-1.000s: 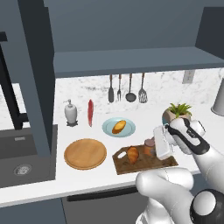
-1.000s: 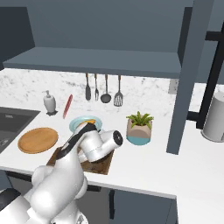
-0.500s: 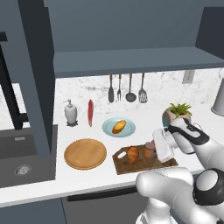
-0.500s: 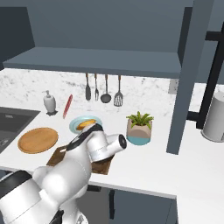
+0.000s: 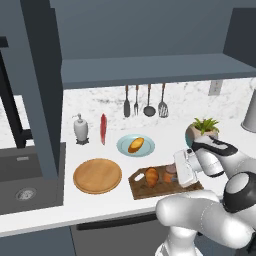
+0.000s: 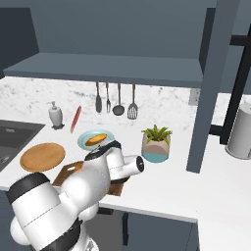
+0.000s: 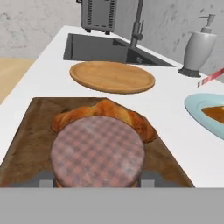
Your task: From the different types of pastries on the counter, select a croissant and place it on the cutting board. Then retrieve a jar of jam from the cabinet and place it alongside the croissant on the cutting board.
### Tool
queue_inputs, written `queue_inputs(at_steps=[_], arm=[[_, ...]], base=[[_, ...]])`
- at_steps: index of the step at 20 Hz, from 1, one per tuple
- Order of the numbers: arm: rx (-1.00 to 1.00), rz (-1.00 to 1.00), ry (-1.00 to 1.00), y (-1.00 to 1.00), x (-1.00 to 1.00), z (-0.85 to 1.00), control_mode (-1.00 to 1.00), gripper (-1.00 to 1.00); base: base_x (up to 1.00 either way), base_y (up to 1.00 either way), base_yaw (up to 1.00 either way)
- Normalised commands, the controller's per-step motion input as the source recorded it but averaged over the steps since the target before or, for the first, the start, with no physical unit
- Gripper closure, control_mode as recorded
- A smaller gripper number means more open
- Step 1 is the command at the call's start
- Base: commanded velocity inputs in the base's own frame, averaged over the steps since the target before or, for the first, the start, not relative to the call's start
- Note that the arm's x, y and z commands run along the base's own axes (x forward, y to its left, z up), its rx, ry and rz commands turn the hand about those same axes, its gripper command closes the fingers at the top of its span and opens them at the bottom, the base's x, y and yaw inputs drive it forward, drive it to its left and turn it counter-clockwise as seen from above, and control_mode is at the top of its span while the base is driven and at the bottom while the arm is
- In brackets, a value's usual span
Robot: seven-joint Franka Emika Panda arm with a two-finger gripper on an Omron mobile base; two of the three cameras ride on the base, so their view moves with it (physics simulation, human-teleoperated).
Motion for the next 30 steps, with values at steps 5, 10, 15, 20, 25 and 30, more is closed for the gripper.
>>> queue_inputs(at_steps=[5,10,15,20,25,30], arm=[[0.0,0.0,0.0,0.01,0.19,-0.27,-1.0,1.0],[0.0,0.0,0.0,0.05,0.12,-0.28,-1.0,-1.0],[0.0,0.0,0.0,0.0,0.03,-0.31,-1.0,-1.0],[0.0,0.04,-0.05,0.0,-0.01,-0.18,-1.0,-1.0],[-0.01,0.07,-0.09,0.0,-0.37,0.0,-1.0,-1.0],[-0.02,0.07,-0.09,0.0,-0.5,0.07,-1.0,-1.0]], base=[[0.0,0.0,0.0],[0.0,0.0,0.0],[0.0,0.0,0.0],[0.0,0.0,0.0],[0.0,0.0,0.0],[0.0,0.0,0.0]])
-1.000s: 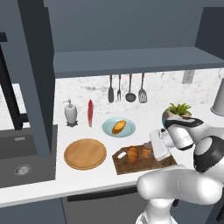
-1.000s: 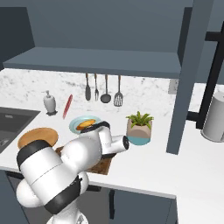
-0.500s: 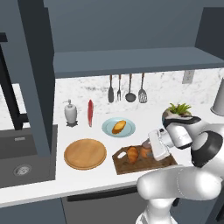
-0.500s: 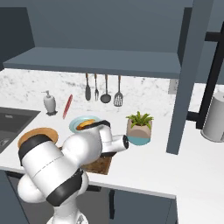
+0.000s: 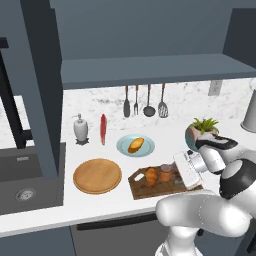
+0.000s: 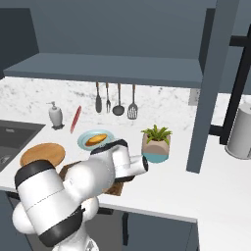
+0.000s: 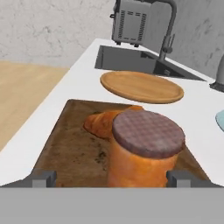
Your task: From the different types of pastries on the counter, select a croissant and place it on the cutting board. Then retrieve a jar of jam from the cabinet and place it alongside the croissant on the cutting board.
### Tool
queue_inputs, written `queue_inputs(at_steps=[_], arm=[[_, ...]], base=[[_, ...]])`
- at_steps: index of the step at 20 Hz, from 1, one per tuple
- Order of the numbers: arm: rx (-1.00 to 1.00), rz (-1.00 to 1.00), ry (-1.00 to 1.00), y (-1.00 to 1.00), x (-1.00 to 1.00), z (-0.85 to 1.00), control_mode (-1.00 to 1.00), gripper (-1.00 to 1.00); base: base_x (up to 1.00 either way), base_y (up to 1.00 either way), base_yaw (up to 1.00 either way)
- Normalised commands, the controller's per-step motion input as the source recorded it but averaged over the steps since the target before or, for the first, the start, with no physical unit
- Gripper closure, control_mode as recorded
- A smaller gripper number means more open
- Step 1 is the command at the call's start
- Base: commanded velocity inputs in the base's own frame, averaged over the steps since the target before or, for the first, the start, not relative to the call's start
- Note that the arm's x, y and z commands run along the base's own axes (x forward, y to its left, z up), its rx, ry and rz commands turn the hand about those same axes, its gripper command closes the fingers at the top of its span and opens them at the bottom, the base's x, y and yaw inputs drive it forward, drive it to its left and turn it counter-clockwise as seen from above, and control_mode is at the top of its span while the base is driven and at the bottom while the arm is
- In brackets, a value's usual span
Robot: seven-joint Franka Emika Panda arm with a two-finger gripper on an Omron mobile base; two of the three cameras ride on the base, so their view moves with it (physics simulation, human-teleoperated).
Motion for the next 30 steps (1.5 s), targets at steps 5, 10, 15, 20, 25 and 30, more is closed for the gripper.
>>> queue_inputs(at_steps=[5,10,15,20,25,30], arm=[[-0.01,0.05,-0.06,0.0,-0.4,0.12,-1.0,-1.0],[0.0,0.01,-0.02,-0.13,-0.11,0.01,-1.0,-1.0],[0.0,0.0,0.0,-0.2,0.0,0.0,-1.0,-1.0],[0.0,0.0,0.0,-0.27,-0.06,0.0,-1.0,-1.0],[0.0,0.0,0.0,-0.45,-0.16,0.0,-1.0,-1.0],[0.0,0.0,0.0,-0.43,-0.28,0.0,-1.0,-1.0]], base=[[0.0,0.0,0.0],[0.0,0.0,0.0],[0.0,0.0,0.0],[0.0,0.0,0.0],[0.0,0.0,0.0],[0.0,0.0,0.0]])
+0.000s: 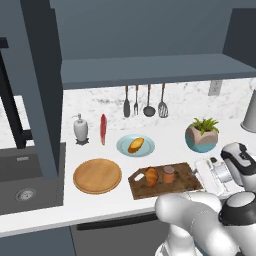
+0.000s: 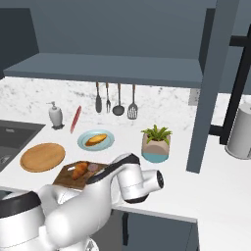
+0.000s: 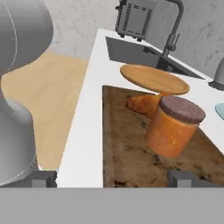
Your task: From the different types of pastries on the counter, select a croissant and place it on the cutting board. Then retrieve a jar of jam from the cabinet and place it alongside the croissant on the cutting board.
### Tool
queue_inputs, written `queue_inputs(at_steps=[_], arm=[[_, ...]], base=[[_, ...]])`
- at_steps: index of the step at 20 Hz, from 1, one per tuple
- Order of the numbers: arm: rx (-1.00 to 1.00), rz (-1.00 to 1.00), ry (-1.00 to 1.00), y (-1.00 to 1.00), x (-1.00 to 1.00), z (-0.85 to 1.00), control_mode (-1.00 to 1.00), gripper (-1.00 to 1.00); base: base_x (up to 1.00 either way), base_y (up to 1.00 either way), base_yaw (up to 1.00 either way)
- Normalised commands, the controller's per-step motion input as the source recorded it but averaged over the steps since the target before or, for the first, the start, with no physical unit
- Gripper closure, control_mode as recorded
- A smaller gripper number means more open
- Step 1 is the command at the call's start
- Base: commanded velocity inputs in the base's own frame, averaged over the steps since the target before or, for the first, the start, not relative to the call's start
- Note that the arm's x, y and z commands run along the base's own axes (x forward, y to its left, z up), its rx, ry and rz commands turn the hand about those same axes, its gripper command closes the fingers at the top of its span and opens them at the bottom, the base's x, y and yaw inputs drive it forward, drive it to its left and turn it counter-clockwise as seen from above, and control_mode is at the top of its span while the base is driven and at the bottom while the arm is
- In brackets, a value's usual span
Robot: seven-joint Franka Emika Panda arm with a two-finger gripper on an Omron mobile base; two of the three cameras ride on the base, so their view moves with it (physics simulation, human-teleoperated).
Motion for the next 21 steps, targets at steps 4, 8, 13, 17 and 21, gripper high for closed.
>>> queue_inputs(at_steps=[4,8,13,17,21], arm=[[0.01,0.0,0.0,-0.37,-0.44,0.0,-1.0,-1.0],[0.0,0.0,-0.01,-0.29,-0.56,0.0,-1.0,-1.0],[0.0,0.0,-0.02,-0.22,-0.61,0.0,-1.0,-1.0],[0.0,-0.02,-0.04,-0.14,-0.66,0.01,-1.0,-1.0],[0.0,-0.11,-0.02,-0.02,-0.44,0.0,-1.0,-1.0]], base=[[0.0,0.0,0.0],[0.0,0.0,0.0],[0.0,0.0,0.0],[0.0,0.0,0.0],[0.0,0.0,0.0]])
